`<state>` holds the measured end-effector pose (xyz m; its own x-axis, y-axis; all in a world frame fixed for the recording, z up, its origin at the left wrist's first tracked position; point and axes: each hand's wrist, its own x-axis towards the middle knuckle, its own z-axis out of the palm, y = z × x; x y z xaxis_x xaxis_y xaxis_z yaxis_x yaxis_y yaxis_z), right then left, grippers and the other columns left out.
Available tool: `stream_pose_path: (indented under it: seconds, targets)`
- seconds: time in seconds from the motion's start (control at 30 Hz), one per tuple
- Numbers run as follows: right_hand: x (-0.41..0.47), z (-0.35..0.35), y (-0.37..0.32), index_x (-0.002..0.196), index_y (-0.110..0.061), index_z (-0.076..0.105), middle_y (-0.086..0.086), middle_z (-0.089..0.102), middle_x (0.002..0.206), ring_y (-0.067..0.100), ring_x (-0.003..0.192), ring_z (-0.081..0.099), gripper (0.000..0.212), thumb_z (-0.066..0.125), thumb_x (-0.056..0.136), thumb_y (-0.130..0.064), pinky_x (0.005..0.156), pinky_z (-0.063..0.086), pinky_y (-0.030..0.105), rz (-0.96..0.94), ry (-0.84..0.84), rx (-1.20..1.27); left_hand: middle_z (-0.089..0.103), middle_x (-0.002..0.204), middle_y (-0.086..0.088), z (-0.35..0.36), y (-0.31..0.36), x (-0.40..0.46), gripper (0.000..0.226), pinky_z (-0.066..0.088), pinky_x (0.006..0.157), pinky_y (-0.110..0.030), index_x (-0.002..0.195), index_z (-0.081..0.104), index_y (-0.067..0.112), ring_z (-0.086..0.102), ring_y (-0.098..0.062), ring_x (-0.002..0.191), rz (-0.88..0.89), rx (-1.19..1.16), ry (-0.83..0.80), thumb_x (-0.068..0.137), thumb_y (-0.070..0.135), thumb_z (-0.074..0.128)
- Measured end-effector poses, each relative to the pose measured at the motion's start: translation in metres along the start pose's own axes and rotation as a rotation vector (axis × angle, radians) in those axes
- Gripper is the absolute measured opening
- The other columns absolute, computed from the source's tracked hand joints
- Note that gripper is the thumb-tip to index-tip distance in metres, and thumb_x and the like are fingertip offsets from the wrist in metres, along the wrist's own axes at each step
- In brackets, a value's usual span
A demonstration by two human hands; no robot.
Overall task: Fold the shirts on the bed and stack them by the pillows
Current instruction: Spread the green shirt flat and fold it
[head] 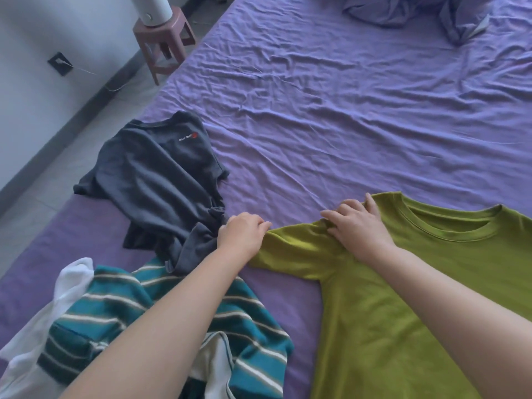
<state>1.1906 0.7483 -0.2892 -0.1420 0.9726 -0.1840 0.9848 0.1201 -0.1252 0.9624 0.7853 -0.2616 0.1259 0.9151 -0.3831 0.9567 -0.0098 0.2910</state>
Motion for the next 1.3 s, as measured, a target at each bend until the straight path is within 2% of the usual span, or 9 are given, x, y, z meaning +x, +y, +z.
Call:
stream_pose_path:
  seconds: [0.2,0.37,0.47,0.6,0.73,0.97,1.13,1.23,1.3]
  targets:
    - [0.007,-0.021,-0.001,0.091,-0.015,0.067,0.005,0.063,0.1,0.03,0.109,0.048,0.015,0.068,0.081,-0.027,0.1,0.029,0.04,0.118,0.28,0.352,0.058,0.112,0.003,-0.005,0.011,0.008,0.035,0.034,0.09,-0.036,0.108,0.062,0.036,0.041,-0.024,0.117,0.119,0.207,-0.149,0.075,0.049,0.063]
    - [0.014,-0.037,-0.004,0.093,-0.015,0.061,-0.004,0.059,0.092,0.023,0.102,0.052,0.01,0.064,0.084,-0.016,0.09,0.032,0.035,0.155,0.221,0.531,0.059,0.112,0.005,-0.006,0.026,0.019,0.055,0.037,0.1,-0.035,0.118,0.054,0.031,0.049,-0.02,0.114,0.06,-0.151,-0.286,0.071,0.054,0.071]
    - [0.015,-0.034,-0.001,0.093,-0.014,0.057,-0.001,0.058,0.087,0.026,0.095,0.054,0.009,0.062,0.086,-0.018,0.084,0.033,0.035,0.174,0.204,0.486,0.062,0.08,0.006,-0.007,0.024,0.026,0.023,0.039,0.08,-0.031,0.074,0.061,0.026,0.054,-0.018,0.091,0.083,-0.086,-0.287,0.075,0.047,0.07]
    - [0.013,-0.025,0.002,0.09,-0.015,0.05,-0.001,0.054,0.077,0.029,0.083,0.055,0.015,0.059,0.089,-0.027,0.075,0.034,0.034,0.298,0.179,0.499,0.052,0.051,0.014,-0.018,0.014,0.027,0.019,0.037,0.05,-0.017,0.051,0.059,0.024,0.047,-0.009,0.057,0.031,-0.515,-0.298,0.063,0.033,0.07]
    - [0.012,-0.018,-0.002,0.086,-0.018,0.041,-0.003,0.051,0.067,0.03,0.082,0.055,0.02,0.056,0.091,-0.03,0.081,0.033,0.035,0.327,0.167,0.433,0.062,0.074,0.006,-0.023,0.001,0.025,0.012,0.047,0.06,-0.025,0.069,0.062,0.031,0.057,-0.014,0.068,0.037,-0.451,-0.254,0.065,0.034,0.073]
    - [0.02,-0.005,-0.007,0.105,-0.018,0.052,0.004,0.062,0.109,0.026,0.113,0.048,0.028,0.055,0.089,-0.042,0.106,0.023,0.04,0.287,0.129,0.159,0.054,0.114,0.0,-0.011,-0.011,0.017,0.051,0.042,0.081,-0.034,0.117,0.049,0.023,0.053,-0.023,0.11,-0.039,0.248,0.007,0.077,0.051,0.066]
    - [-0.026,0.005,-0.019,0.114,-0.009,0.061,0.011,0.055,0.127,0.031,0.131,0.04,0.035,0.069,0.082,-0.019,0.111,0.022,0.054,0.233,0.481,0.34,0.059,0.087,-0.009,0.026,0.011,-0.024,0.021,0.049,0.067,-0.038,0.088,0.065,0.013,0.058,-0.031,0.08,0.463,0.273,0.531,0.068,0.013,0.07]
    - [-0.071,0.03,-0.027,0.128,-0.016,0.054,0.014,0.043,0.143,0.032,0.139,0.028,0.048,0.066,0.084,-0.03,0.111,0.019,0.058,0.336,0.386,0.319,0.06,0.119,-0.011,0.063,0.023,-0.044,0.036,0.047,0.093,-0.045,0.113,0.063,0.019,0.055,-0.032,0.113,0.619,0.229,0.307,0.078,0.018,0.064]
    - [-0.082,0.043,-0.021,0.144,-0.032,0.03,0.009,0.018,0.156,0.028,0.145,0.004,0.061,0.043,0.089,-0.056,0.114,0.001,0.054,0.359,0.109,0.179,0.013,0.158,-0.004,0.081,0.016,-0.048,0.059,0.008,0.115,-0.053,0.147,0.022,0.034,0.009,-0.028,0.145,0.407,0.292,0.04,0.092,0.049,0.04]
